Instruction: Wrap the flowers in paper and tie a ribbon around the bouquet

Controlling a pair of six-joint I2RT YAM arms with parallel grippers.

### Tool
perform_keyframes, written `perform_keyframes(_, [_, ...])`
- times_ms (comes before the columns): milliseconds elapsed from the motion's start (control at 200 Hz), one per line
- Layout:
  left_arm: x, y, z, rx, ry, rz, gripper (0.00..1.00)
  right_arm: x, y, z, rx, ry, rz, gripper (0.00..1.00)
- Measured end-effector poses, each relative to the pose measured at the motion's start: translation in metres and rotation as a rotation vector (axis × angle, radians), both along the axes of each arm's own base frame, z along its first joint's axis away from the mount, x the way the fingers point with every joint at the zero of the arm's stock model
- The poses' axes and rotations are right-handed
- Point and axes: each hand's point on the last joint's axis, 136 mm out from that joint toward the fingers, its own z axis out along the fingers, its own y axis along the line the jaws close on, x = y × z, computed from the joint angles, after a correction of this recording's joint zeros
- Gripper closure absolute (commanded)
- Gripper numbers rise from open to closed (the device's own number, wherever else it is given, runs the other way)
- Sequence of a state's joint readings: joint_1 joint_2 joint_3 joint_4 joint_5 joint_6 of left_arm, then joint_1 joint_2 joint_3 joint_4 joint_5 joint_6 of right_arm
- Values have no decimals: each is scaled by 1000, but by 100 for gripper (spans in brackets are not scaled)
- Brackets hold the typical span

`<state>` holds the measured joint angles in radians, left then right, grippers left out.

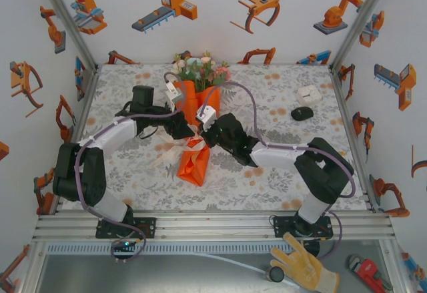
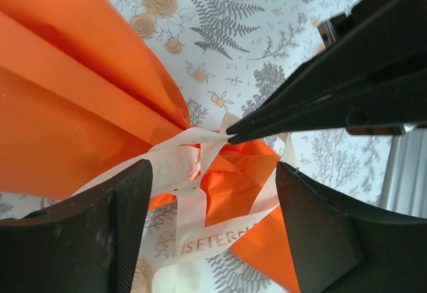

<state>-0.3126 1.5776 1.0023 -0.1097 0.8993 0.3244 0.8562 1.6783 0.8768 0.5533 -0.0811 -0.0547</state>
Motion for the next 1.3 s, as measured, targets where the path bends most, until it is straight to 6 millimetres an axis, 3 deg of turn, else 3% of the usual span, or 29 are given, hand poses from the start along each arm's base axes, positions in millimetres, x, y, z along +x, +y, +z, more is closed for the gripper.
perform_keyframes(55, [0, -1, 0, 5, -33, -30, 38, 0, -1, -2, -7, 10, 4, 100])
perform_keyframes(160, [3, -3, 0, 12, -94, -71, 55, 0, -4, -7, -20, 31, 14, 100])
perform_keyframes(426, [7, -20, -4, 44, -214, -144, 58, -2, -2, -6, -32, 34, 35, 100])
perform_keyframes(761, [13, -23, -35, 107, -230, -176, 66, -1, -2, -5, -29, 34, 38, 100])
perform_keyframes(1061, [-5, -25, -44, 107, -192, -256, 61, 1, -4, -5, -28, 34, 34, 100])
perform_keyframes(1302, [-3, -39, -51, 113, -215, -265, 74, 1, -4, -4, -26, 35, 36, 100])
